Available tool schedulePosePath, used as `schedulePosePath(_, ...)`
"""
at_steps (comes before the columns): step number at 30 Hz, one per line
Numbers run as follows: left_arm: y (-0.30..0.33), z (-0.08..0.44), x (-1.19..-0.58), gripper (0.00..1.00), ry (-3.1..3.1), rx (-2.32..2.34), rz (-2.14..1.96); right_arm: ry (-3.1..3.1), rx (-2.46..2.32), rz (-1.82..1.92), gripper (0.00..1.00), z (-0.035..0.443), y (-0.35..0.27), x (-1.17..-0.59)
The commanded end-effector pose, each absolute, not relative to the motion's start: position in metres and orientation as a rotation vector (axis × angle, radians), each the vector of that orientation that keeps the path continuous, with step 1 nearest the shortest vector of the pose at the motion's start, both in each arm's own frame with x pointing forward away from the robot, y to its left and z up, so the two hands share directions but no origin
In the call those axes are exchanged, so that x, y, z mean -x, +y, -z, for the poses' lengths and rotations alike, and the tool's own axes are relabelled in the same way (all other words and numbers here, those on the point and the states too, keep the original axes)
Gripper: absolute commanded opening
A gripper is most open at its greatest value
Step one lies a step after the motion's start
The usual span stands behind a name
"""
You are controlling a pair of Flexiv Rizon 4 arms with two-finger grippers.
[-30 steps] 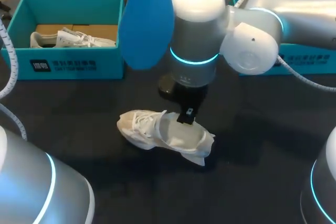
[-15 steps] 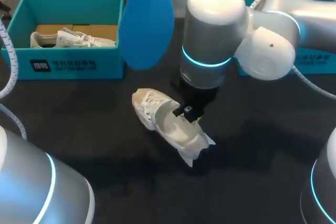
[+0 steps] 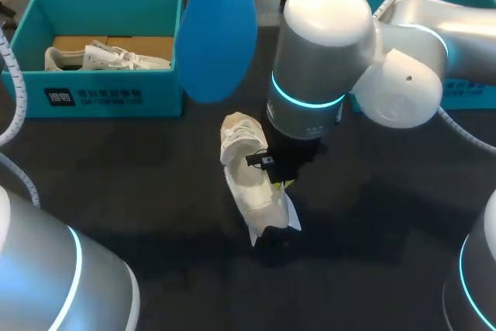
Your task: Take the shoe out of the shoebox, open the shoe tongue, remove and reinsert the insole, then place the shoe into the shoebox
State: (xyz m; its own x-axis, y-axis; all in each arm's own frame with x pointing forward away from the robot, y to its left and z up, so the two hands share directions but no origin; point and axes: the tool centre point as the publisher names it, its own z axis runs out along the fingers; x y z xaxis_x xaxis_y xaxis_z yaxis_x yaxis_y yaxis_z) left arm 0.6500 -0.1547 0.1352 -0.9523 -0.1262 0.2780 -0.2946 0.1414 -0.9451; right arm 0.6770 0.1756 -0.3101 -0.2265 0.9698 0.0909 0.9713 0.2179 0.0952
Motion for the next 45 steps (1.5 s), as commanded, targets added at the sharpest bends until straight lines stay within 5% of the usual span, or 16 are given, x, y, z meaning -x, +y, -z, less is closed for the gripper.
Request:
schedulePosePath(1, -0.155, -0.136, -0.650, 0.00, -2.273, -0.422, -1.928, -2.432, 1.945, 0.257, 0.00, 0.324, 0.177, -0.672)
schedulePosePath(25, -0.155, -0.136, -0.650, 0.00, -2.273, -0.422, -1.928, -2.268, 2.008, 0.355, 0.00, 0.370, 0.154, -0.656)
schedulePosePath(26, -0.155, -0.136, -0.650, 0.00, -2.273, -0.422, -1.928, -2.267, 2.002, 0.364, 0.08, 0.372, 0.153, -0.656)
schedulePosePath(29, -0.155, -0.136, -0.650, 0.00, -2.273, -0.422, -1.928, -2.267, 1.998, 0.369, 0.54, 0.373, 0.152, -0.657)
schedulePosePath(30, -0.155, -0.136, -0.650, 0.00, -2.273, -0.422, -1.928, -2.267, 1.997, 0.371, 0.99, 0.372, 0.152, -0.657)
schedulePosePath(45, -0.155, -0.136, -0.650, 0.00, -2.273, -0.422, -1.928, -2.383, 1.896, 0.652, 1.00, 0.283, 0.127, -0.654)
